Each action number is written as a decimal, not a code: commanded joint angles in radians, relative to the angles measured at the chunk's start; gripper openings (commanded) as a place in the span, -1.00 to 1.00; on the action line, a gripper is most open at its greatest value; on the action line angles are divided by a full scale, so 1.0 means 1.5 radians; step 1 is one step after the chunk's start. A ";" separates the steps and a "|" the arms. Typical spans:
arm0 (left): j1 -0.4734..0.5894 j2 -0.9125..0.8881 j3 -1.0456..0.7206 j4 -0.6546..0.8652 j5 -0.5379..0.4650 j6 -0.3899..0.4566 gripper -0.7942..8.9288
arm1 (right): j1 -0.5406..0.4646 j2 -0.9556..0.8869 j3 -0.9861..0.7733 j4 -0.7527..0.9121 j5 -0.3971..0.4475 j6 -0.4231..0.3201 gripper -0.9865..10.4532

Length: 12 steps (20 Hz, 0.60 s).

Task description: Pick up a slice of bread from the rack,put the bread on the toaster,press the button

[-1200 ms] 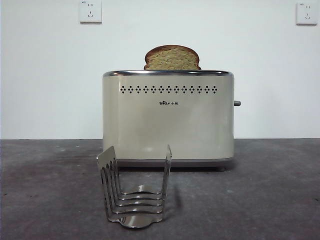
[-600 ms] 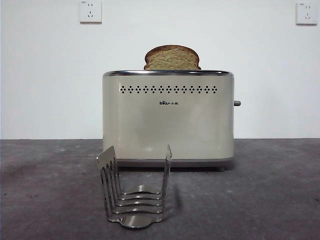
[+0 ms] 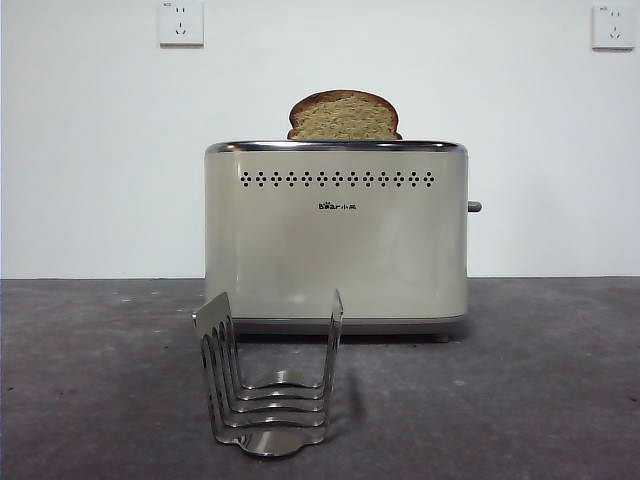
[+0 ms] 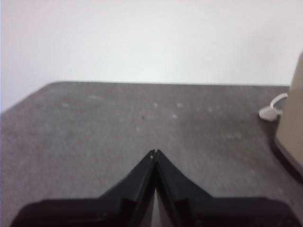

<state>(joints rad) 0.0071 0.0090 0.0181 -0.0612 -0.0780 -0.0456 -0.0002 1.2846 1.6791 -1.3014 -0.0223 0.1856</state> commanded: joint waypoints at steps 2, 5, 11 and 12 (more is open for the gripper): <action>0.004 -0.004 -0.007 -0.053 0.067 0.030 -0.84 | 0.000 0.002 0.001 0.001 0.003 -0.005 -0.83; 0.004 -0.004 -0.007 -0.074 0.086 0.034 -0.84 | 0.000 0.002 0.001 0.001 0.003 -0.005 -0.83; 0.004 0.001 -0.007 -0.068 0.089 0.028 -0.84 | 0.000 0.002 0.001 0.001 0.003 -0.005 -0.83; 0.004 0.004 -0.007 -0.068 0.089 0.028 -0.84 | 0.000 0.002 0.001 0.001 0.003 -0.005 -0.83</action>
<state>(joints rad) 0.0109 0.0143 0.0181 -0.1715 0.0486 -0.0082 -0.0002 1.2846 1.6791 -1.3014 -0.0223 0.1856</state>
